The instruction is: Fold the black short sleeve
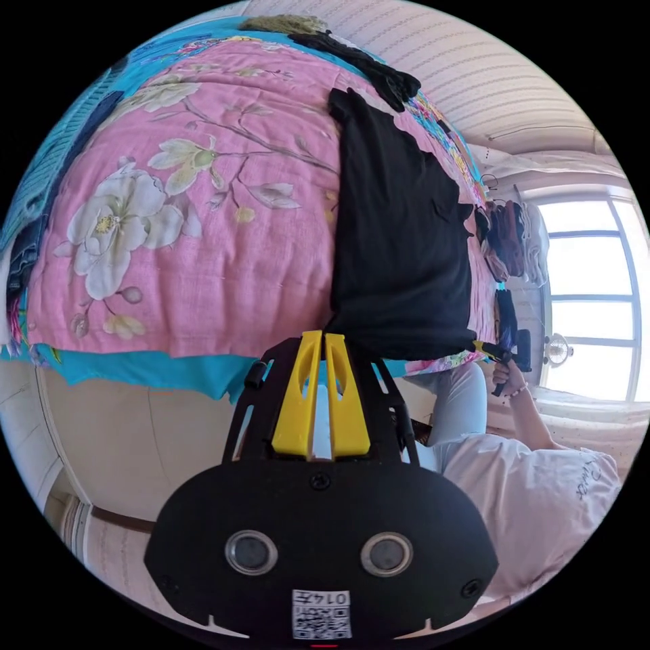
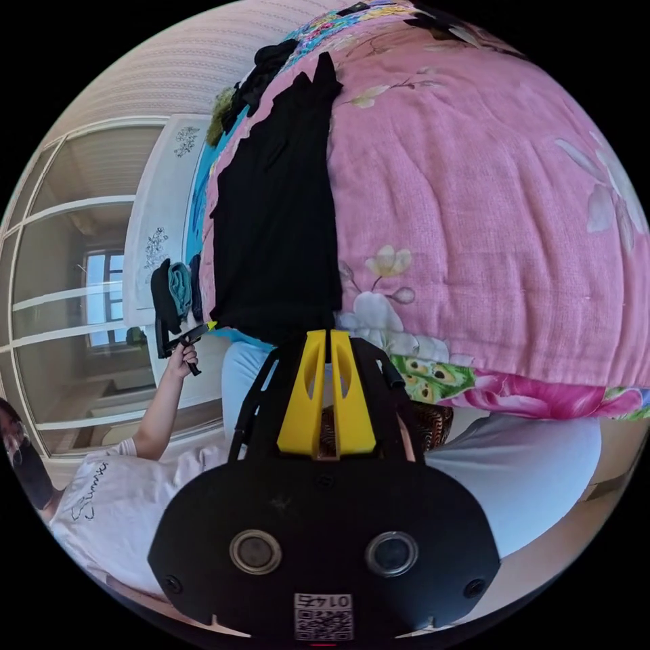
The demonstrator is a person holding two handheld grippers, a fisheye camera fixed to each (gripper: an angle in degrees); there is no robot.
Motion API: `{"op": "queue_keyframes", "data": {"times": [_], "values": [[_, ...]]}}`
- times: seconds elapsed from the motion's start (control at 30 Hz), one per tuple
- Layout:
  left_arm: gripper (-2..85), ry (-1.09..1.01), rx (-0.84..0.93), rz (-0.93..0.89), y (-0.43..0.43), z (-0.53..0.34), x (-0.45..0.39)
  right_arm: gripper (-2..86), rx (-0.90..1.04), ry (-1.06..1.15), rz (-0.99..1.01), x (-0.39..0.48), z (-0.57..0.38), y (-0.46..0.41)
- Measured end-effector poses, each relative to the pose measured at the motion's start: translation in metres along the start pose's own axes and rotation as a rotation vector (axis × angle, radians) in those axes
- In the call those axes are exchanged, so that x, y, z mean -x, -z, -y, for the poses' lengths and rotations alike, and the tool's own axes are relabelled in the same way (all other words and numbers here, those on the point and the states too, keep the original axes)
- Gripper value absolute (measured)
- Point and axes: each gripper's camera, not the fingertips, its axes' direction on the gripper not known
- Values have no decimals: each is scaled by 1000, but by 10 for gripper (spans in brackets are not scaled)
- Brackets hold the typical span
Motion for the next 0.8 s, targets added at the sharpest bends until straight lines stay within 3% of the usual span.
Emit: {"op": "queue_keyframes", "data": {"times": [0.1, 0.2, 0.37, 0.6, 0.8], "values": [[-8, -42, 34, -46, 0, -17, 3, 6, 90, 63, -71, 8, -15, -5], [0, -19, 27, 17, -6, -27, 12, 9, 40, 59, -66, 7, -22, -5], [41, 27, -60, -59, -8, -41, 28, 27, -14, 21, -119, 7, -32, -7], [85, -24, 13, 43, -63, -25, 17, 83, -77, 98, -282, 29, -44, -29], [10, -116, 86, 181, -97, -19, -6, 19, -22, 95, -262, 39, -48, -56]]}}
